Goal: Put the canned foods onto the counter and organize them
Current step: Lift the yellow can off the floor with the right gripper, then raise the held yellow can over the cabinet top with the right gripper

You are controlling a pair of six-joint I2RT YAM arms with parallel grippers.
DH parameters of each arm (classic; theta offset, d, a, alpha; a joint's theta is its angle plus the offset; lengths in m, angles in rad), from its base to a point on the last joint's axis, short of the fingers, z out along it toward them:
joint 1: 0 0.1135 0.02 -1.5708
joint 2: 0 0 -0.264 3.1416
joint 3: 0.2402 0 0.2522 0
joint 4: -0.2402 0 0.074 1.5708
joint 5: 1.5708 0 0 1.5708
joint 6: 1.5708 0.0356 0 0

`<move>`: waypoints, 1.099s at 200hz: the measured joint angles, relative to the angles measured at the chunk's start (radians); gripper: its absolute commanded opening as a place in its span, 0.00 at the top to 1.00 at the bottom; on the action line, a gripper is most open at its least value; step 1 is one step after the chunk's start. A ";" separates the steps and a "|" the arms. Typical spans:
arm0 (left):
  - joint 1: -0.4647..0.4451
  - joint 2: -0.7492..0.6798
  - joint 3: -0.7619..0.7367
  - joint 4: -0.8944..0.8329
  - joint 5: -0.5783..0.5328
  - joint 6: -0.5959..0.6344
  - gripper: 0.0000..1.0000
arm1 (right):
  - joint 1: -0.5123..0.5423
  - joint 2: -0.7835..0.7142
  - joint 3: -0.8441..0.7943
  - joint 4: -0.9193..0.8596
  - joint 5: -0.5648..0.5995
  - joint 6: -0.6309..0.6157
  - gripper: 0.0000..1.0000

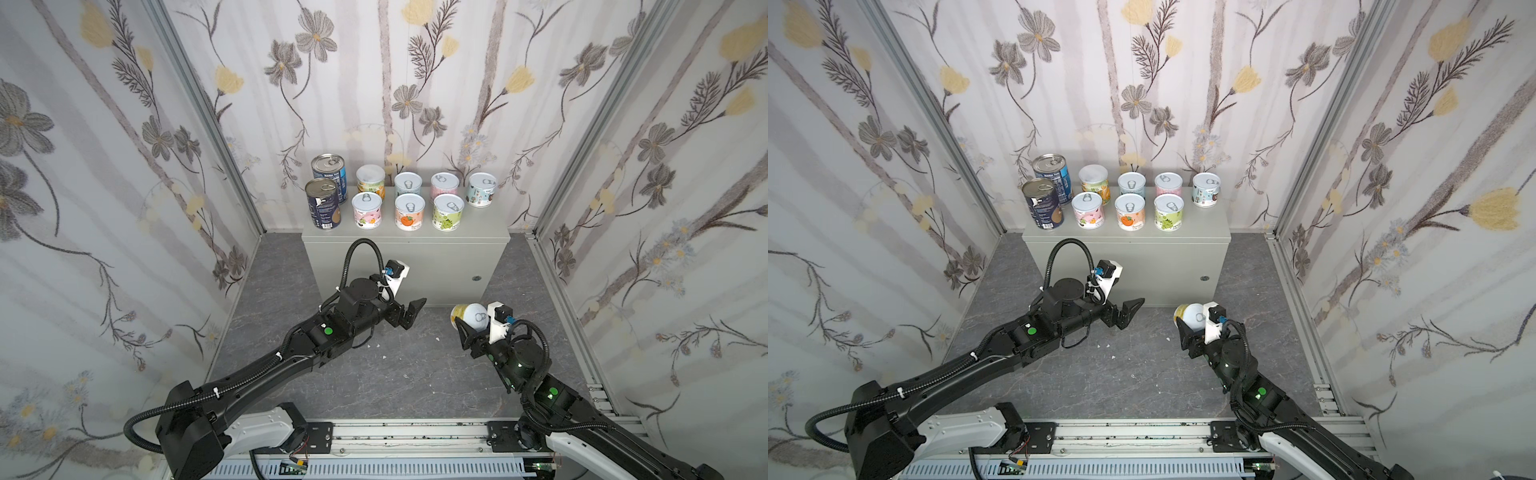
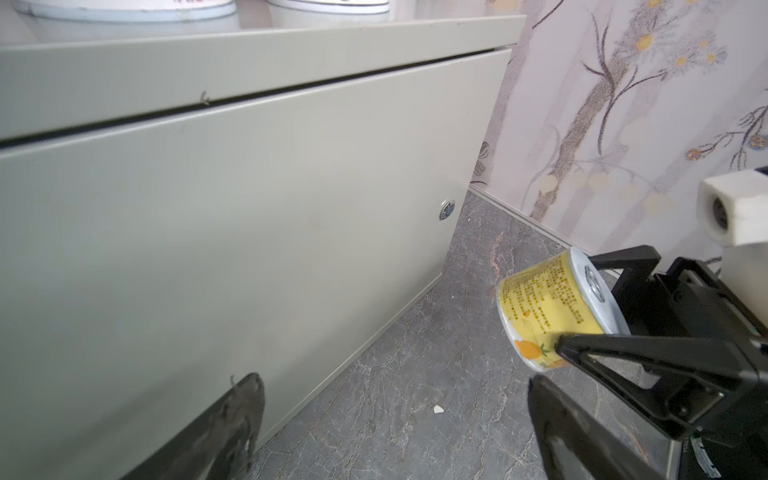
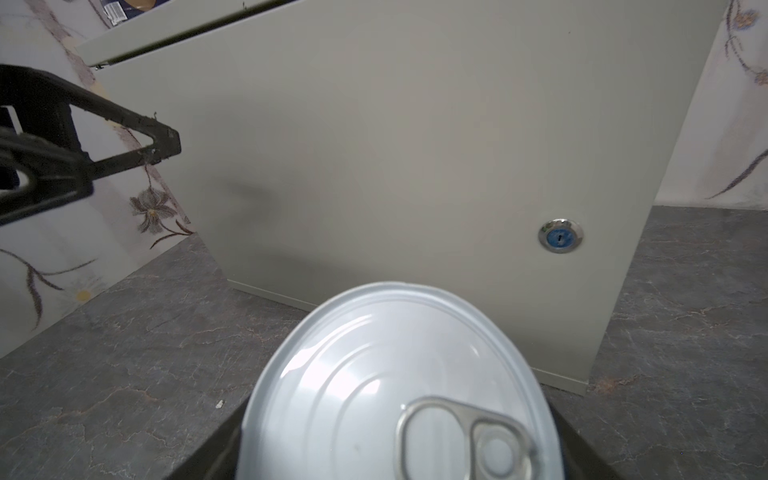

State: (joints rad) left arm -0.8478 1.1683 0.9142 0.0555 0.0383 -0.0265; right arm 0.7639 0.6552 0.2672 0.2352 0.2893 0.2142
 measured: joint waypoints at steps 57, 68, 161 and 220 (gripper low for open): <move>-0.003 -0.002 0.000 0.001 0.007 0.000 0.00 | -0.039 0.008 0.145 -0.036 0.001 -0.055 0.72; -0.003 0.004 0.003 0.000 0.007 0.000 0.00 | -0.046 0.019 0.166 -0.035 -0.004 -0.068 0.72; -0.003 -0.005 -0.009 0.018 -0.072 -0.032 0.00 | -0.106 0.072 0.365 -0.019 -0.029 -0.071 0.72; -0.003 -0.009 -0.015 0.027 -0.139 -0.059 0.00 | -0.224 0.164 0.504 -0.147 -0.056 -0.047 0.71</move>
State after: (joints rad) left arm -0.8513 1.1591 0.8989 0.0822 -0.1009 -0.0853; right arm 0.5404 0.8196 0.7712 0.0879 0.2337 0.1669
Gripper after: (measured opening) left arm 0.996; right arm 0.747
